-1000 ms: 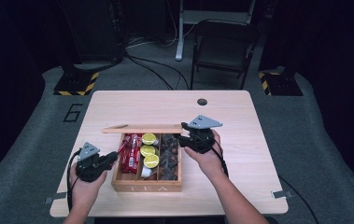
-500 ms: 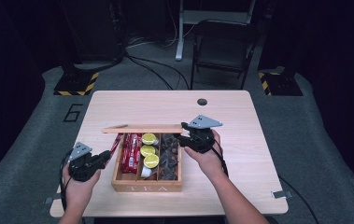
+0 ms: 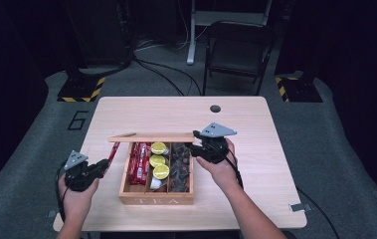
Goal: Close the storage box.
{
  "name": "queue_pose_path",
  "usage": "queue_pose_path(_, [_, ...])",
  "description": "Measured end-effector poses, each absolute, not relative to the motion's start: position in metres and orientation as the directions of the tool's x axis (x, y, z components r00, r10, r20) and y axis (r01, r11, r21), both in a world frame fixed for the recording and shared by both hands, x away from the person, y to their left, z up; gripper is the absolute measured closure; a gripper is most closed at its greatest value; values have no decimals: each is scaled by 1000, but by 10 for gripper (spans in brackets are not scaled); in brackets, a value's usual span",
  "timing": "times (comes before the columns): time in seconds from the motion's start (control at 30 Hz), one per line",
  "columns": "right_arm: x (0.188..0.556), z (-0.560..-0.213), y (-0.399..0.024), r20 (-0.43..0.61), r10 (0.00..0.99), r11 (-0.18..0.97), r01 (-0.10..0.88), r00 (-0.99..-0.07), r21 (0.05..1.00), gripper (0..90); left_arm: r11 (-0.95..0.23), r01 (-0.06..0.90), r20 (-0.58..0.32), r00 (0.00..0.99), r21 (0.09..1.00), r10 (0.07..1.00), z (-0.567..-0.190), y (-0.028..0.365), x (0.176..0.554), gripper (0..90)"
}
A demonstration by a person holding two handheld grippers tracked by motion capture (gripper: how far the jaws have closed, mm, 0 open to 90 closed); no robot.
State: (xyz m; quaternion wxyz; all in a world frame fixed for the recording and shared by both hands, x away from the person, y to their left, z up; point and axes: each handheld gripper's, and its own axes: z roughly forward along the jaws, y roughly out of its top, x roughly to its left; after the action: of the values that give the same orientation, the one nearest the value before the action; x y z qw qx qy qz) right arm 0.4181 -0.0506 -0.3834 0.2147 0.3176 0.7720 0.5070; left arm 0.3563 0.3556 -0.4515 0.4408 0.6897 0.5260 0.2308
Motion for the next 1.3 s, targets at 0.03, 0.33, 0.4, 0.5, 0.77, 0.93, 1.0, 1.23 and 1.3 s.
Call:
queue_pose_path(0.03, [418,-383,-51,-10,708,285,272,-706,919,519,-52,517,-145,334,854,931,-453,357,357,872])
queue_pose_path(0.33, [418,-384,-50,-14,710,286,271,-704,919,519,-25,557,-155,274,830,949,-472,374,367,871])
queue_pose_path(0.4, [418,-384,-50,-15,710,287,271,-704,919,518,-17,566,-161,263,824,951,-477,377,369,871])
queue_pose_path(0.5, [418,-384,-50,-17,712,288,270,-702,919,518,-6,578,-162,240,816,957,-485,379,373,871])
queue_pose_path(0.77, [418,-384,-50,-15,712,288,272,-702,918,519,-43,602,-118,226,797,967,-499,379,380,870])
queue_pose_path(0.93, [417,-384,-50,-14,714,288,274,-700,917,519,-51,622,-112,219,782,969,-505,377,382,870])
queue_pose_path(1.0, [417,-384,-50,-15,714,289,274,-700,917,519,-62,632,-106,224,772,969,-506,376,383,870])
queue_pose_path(1.23, [417,-384,-50,-15,714,289,275,-700,917,518,-72,656,-102,223,751,969,-511,374,386,861])
queue_pose_path(1.3, [417,-384,-50,-15,714,289,275,-700,917,519,-93,669,-88,231,737,969,-512,375,386,858])
